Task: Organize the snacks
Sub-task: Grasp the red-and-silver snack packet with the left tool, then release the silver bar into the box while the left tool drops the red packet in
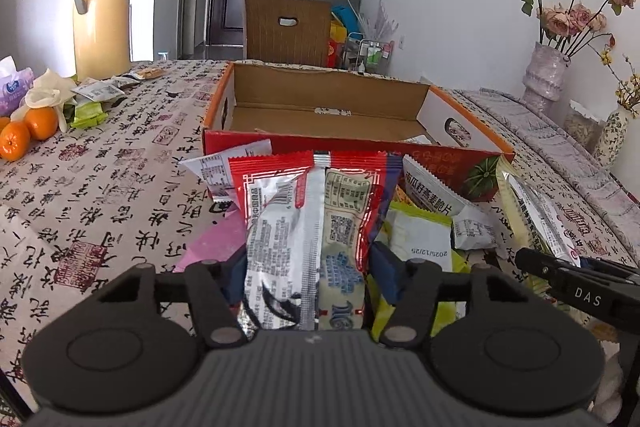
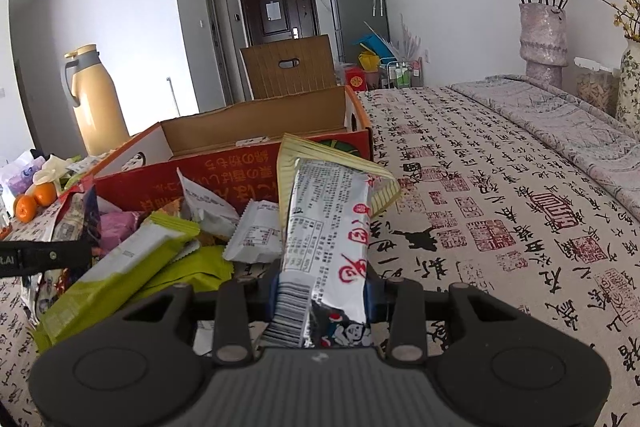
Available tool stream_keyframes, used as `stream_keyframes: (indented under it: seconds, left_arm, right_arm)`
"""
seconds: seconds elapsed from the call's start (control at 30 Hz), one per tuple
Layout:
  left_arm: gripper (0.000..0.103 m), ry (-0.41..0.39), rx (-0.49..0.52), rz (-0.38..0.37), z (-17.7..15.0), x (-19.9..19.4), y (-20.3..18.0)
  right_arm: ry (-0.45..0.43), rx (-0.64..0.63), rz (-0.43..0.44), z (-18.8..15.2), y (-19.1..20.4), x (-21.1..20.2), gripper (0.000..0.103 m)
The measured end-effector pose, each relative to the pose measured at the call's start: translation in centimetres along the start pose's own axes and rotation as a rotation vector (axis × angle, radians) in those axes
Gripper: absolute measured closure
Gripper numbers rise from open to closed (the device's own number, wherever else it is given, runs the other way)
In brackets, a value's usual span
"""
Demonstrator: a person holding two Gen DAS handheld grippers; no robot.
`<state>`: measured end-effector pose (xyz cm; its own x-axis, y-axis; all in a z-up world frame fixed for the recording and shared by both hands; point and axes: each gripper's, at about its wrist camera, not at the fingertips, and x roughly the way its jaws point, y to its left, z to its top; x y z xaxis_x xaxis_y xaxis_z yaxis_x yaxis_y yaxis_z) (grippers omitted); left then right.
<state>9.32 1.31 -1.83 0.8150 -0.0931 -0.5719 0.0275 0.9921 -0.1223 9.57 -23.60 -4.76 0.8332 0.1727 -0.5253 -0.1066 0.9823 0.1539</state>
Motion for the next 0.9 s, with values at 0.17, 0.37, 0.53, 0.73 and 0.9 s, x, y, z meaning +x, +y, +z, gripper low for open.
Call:
stream_keyframes:
  seconds: [0.17,0.37,0.53,0.73,0.9]
  left_arm:
    - [0.041,-0.033,0.015,0.017,0.5,-1.0,0.0]
    - [0.041,-0.081,0.024,0.028,1.5,-2.6,0.0]
    - [0.041,-0.126,0.027,0.03,2.7,-3.4,-0.1]
    - [0.041,-0.163,0.027,0.029,4.3,-3.5,-0.4]
    - [0.041,-0.193,0.032,0.023,5.8,-3.3,-0.9]
  right_arm:
    - [-0.011,0.001,0.003,0.1,0.1,-0.4,0.066]
    - [-0.025,-0.004,0.006,0.3,0.3,-0.8,0.066]
    - [-0.046,-0.014,0.011,0.7,0.6,-1.3,0.066]
    - [-0.07,-0.026,0.02,1.7,1.2,-1.2,0.066]
    - [-0.096,-0.039,0.032,2.9,1.7,-0.9,0.066]
